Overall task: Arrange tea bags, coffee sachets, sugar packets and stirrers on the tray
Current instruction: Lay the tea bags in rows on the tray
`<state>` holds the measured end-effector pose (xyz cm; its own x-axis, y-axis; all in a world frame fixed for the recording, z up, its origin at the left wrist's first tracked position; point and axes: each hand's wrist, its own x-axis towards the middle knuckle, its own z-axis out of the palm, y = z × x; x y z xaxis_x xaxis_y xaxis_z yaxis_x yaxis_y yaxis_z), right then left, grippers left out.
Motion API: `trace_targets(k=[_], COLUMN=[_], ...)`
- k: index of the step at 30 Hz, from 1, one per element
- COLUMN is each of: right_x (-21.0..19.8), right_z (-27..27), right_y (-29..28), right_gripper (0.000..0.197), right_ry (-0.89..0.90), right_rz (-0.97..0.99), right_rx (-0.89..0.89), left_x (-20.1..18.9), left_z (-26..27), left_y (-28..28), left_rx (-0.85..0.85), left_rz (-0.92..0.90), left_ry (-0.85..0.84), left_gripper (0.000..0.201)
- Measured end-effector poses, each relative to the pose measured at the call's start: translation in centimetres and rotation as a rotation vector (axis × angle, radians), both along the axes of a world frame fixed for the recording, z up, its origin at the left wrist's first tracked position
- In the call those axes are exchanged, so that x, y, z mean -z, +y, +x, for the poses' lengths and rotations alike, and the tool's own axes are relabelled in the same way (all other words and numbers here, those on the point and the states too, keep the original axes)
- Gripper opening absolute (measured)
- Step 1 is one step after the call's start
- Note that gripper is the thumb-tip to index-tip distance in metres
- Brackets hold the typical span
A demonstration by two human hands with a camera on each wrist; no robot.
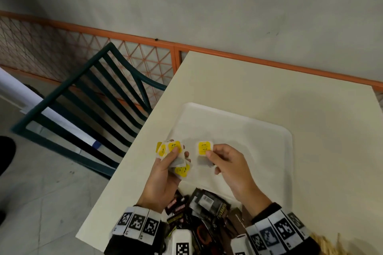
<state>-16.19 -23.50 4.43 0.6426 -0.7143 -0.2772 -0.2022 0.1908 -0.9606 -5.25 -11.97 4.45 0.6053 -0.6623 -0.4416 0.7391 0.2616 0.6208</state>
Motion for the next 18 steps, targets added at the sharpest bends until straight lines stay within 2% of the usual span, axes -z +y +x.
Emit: trace_targets(k=[2,7,13,18], right_x=[0.4,1.7,4.2,5.7], right_z=[1.1,5.4,11.4,15.7], right_y=[-1.2,-4.0,-6.1,-7.9], right_gripper=[0.003,0.008,0.027,0.029], right_ry=[0.026,0.089,0.249,0.268], right_rz=[0.040,0.138,0.027,-0.006], right_rx=[0.047,0.100,0.166,0.193], left_x=[0.6,2.0,3.4,4.3], left_z=[1.8,6.4,10.2,12.1], left_y=[0.5,1.7,1.7,1.7], left_rx=[-0.016,-0.032,0.000,0.024], left_rz=[-0.005,0.036,0.108,0.185], left_ry=[0.010,-0.016,-0.048,-0.080], left_gripper=[0.036,0.026,0.026,0.037])
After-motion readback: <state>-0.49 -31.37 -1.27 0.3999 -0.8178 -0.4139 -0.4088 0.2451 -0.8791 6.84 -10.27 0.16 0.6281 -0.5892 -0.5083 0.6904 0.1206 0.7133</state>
